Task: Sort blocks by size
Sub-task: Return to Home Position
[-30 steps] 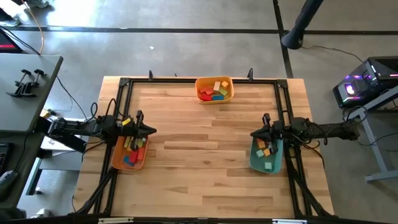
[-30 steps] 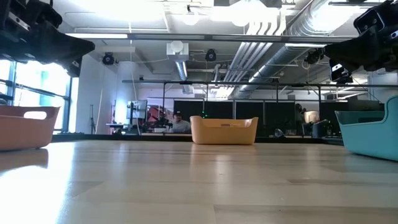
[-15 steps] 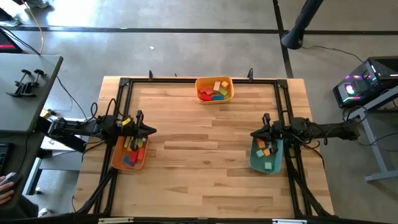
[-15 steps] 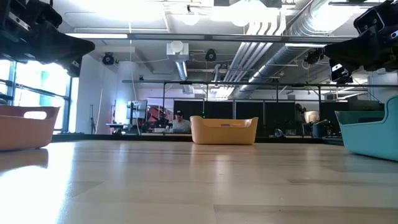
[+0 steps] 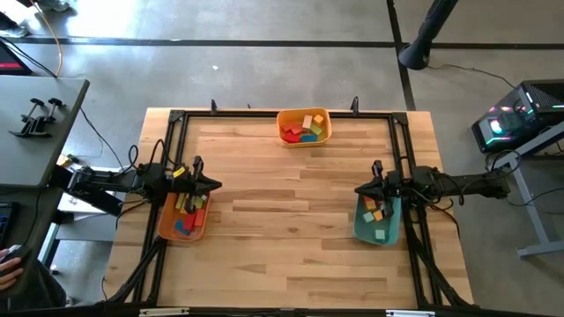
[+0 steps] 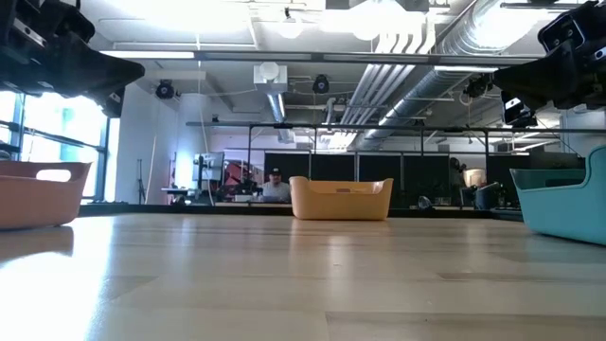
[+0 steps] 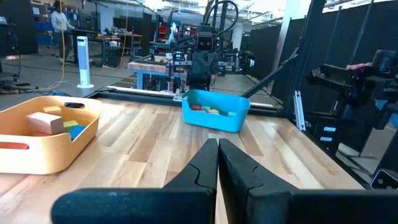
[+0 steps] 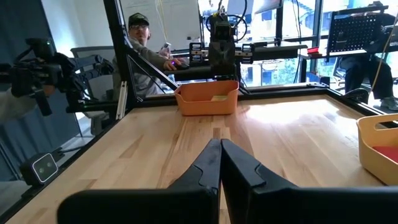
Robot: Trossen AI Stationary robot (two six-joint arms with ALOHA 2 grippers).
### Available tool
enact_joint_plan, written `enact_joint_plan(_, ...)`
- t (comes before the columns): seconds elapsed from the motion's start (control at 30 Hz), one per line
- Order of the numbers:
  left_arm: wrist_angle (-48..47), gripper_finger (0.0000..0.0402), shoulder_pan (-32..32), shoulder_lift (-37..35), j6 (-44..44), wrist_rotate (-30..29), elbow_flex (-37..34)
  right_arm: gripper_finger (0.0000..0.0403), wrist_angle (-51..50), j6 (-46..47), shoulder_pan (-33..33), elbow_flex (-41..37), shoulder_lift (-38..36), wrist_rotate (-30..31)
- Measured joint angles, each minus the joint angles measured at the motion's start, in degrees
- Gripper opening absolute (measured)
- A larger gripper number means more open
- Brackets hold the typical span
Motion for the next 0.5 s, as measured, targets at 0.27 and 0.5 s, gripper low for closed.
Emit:
enact_joint_plan(0.27,-0.02,0.0000,0.09,0.00,0.00,0.28,0.01,0.0000,0.02,0.00,-0.02,-0.02,0.00,0.00)
enact_joint_plan(0.5,-0.04,0.0000,0.28,0.00,0.00,0.39,0.01,0.0000,0.02,0.00,-3.64,-0.02,0.00,-0.02)
